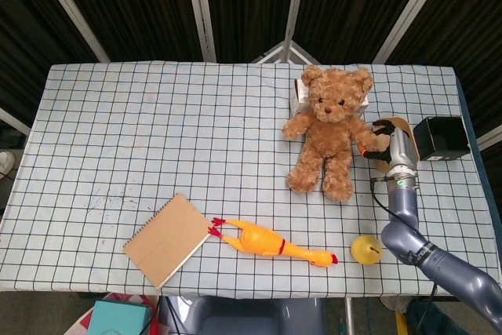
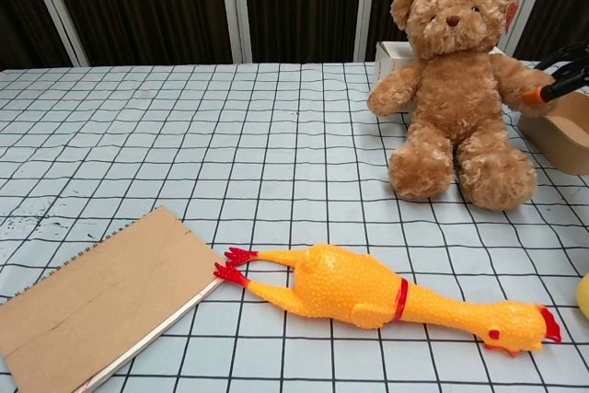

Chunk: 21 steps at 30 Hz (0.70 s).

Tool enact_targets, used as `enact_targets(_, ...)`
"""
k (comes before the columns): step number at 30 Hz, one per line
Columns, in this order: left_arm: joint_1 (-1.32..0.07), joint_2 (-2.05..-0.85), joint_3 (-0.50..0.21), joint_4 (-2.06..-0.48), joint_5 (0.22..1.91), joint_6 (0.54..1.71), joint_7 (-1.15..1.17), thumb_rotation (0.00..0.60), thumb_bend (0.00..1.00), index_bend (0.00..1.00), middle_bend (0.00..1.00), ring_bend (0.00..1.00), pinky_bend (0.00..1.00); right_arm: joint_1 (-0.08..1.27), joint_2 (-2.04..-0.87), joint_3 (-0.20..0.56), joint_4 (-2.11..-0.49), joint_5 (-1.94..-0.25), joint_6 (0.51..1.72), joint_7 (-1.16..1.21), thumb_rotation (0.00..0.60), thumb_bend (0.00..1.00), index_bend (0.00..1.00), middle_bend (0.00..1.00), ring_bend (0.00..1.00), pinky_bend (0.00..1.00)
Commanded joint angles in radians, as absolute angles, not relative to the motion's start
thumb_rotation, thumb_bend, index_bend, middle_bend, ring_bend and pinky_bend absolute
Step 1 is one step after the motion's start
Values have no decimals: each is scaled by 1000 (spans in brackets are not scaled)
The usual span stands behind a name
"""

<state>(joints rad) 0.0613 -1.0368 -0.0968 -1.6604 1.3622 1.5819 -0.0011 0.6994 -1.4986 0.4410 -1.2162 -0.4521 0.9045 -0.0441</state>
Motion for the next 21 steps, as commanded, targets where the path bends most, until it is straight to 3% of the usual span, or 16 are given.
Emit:
enact_targets(1,61,-1037,-97,-1661,1362,1581,2,600,269,220,0,0,135,704,-1510,447,-1203,-446,915,-51,600,241,375,462,287,0)
enact_targets(6,60,-1038,-98,-1662,1359,1580,4,600,269,221,0,0,135,710,-1526,464,-1187,-443,912,-46,600,242,469,492,312,0)
enact_targets(21,56,-1039,-99,-1666,1351,1576,19,600,269,224,0,0,135,719,-1574,481,-1101,-463,873,-21,600,299,477,504,325,0)
